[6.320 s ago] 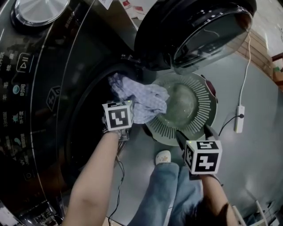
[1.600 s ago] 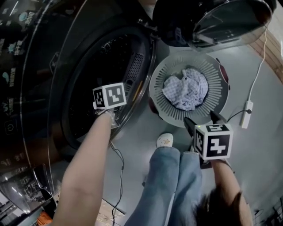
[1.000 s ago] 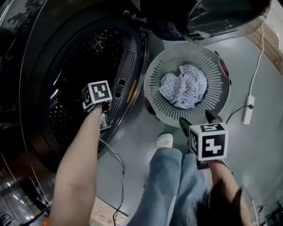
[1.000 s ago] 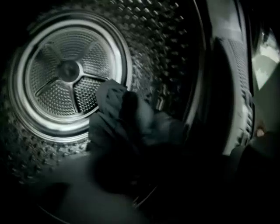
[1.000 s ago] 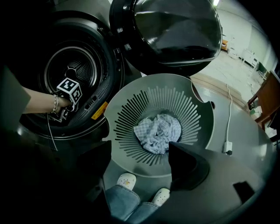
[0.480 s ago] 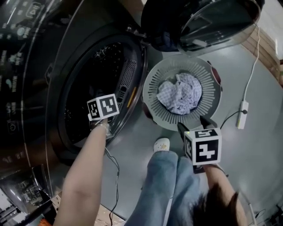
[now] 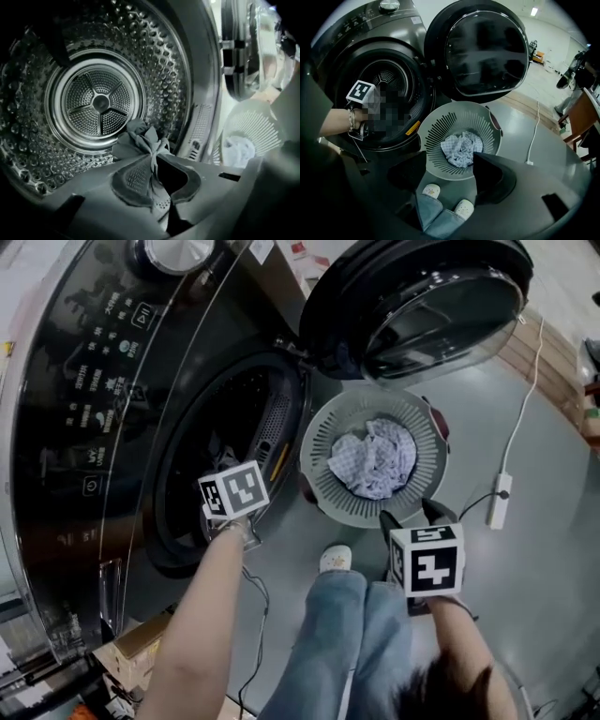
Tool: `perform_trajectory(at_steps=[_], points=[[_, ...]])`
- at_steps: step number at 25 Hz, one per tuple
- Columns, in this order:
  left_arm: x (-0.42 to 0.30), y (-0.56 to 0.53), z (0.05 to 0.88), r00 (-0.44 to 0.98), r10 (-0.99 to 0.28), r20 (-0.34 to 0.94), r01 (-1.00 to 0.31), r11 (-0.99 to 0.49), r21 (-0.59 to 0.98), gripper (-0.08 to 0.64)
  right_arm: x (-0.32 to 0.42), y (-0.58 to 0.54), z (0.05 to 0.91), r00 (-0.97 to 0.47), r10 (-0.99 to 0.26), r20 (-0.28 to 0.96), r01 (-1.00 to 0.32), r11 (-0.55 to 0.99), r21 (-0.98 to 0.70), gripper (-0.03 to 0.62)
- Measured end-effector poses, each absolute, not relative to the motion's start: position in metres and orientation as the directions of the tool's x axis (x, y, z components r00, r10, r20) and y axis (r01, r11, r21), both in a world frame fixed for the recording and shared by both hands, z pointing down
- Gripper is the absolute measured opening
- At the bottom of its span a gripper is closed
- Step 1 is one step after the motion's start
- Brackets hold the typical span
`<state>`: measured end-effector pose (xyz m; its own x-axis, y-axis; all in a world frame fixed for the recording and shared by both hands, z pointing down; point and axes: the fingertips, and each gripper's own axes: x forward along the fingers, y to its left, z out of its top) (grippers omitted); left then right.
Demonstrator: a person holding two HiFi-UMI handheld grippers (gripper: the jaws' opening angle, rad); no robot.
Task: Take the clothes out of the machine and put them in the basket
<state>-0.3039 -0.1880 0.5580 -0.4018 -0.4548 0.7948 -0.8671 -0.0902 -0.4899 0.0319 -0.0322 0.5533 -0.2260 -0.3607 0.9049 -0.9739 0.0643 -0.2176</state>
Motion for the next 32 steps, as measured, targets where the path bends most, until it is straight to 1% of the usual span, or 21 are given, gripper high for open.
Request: perform_trajectory(at_steps=[11,15,25,32], points=[[-0.232,-0.175,0.509,-0.272,-0.570,0.775,-0.919,-0.086,-0.385,0.031,0.077,-0.031,0.530,-0.185,-0.381,0.906,-0.983,0.061,-0.175,0.299],[-0.210,-0.164,0.500,-0.227,-0.582,0.781,-0.929,-0.109,-0.352,0.029,0.076,-0.023,0.526,-0.193,-0.369,0.909,-0.981,0.081,-0.175,0.298],[-0.143,-0.158,0.453,-0.065,-0.647,0.760,-0.953,-0.185,-0.240,0.028,0.093,-0.012,0.508,-0.181,-0.392,0.902,-0.983,0.048,-0.176,0.298],[-0.094,-0.151,0.434,0.050,-0.647,0.760,-0.962,-0.236,-0.138,0.028,0.110,-0.010,0.496,-0.165,-0.403,0.900,-0.986,0.046,-0.160,0.298]])
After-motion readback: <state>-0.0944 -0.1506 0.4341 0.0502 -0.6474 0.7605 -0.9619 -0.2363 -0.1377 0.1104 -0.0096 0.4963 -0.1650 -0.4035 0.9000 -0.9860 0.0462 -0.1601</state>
